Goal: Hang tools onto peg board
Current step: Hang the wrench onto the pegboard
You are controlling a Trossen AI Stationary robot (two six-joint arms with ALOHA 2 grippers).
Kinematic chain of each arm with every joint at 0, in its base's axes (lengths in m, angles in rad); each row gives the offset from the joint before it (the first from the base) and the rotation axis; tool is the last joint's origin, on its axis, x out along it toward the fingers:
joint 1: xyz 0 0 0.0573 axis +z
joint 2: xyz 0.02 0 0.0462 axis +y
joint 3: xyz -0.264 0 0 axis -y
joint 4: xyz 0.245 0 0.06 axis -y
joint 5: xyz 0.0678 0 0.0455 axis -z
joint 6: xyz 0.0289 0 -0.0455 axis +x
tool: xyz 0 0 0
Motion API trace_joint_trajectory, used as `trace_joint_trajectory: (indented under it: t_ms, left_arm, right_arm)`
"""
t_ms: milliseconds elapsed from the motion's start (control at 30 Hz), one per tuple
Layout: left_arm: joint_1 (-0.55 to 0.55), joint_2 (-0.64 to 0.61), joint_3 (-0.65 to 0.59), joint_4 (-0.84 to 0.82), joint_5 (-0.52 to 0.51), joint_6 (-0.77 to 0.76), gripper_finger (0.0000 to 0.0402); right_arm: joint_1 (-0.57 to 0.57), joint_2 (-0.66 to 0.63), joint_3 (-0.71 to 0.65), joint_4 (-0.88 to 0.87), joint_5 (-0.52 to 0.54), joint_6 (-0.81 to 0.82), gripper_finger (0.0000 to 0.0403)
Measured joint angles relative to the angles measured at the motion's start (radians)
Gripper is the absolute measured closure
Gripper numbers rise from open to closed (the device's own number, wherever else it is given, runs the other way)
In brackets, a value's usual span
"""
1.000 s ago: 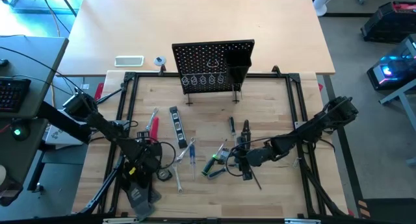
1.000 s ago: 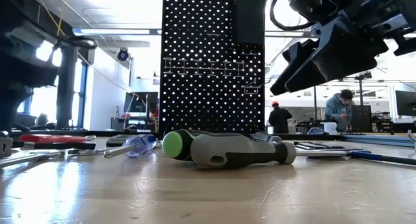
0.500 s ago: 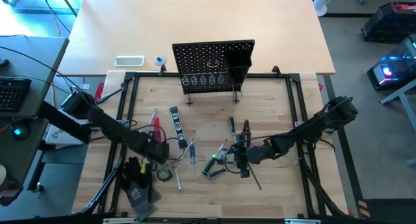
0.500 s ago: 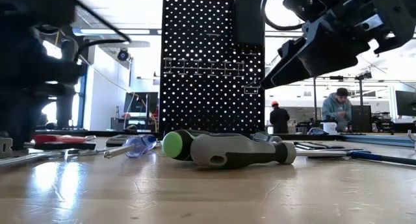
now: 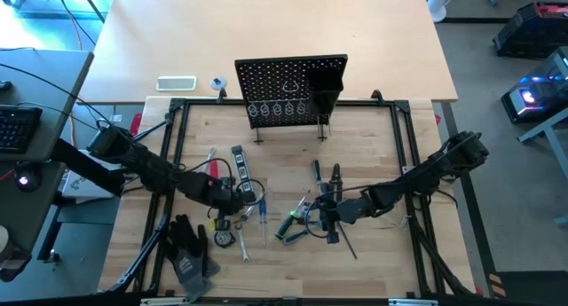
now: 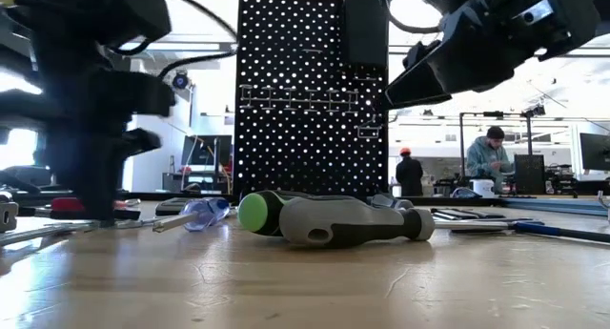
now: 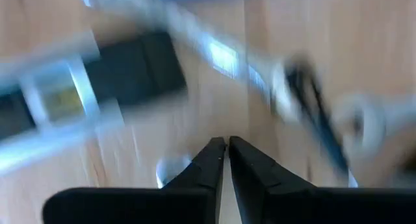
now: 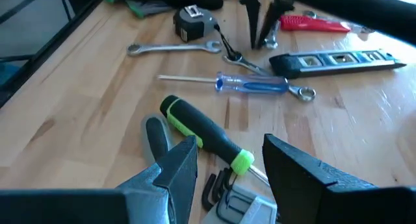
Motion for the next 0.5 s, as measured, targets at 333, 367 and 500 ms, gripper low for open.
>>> trace_joint_trajectory:
  t_ms: [333,367,500]
  left_arm:
    - [-0.001,-0.003,0.109,-0.232,-0.047,0.006,0.0381]
    - [0.0,-0.003,0.111,-0.254,-0.057,0.006,0.0381]
    - [0.011,-0.004,0.118,-0.289,-0.066,0.007,0.0381]
  right_arm:
    - [-0.012,0.0,0.0,0.014,0.001,-0.009,0.0233]
    - [-0.012,0.0,0.0,0.014,0.001,-0.009,0.0233]
    - [-0.012,0.0,0.0,0.011,0.001,-0.016,0.0233]
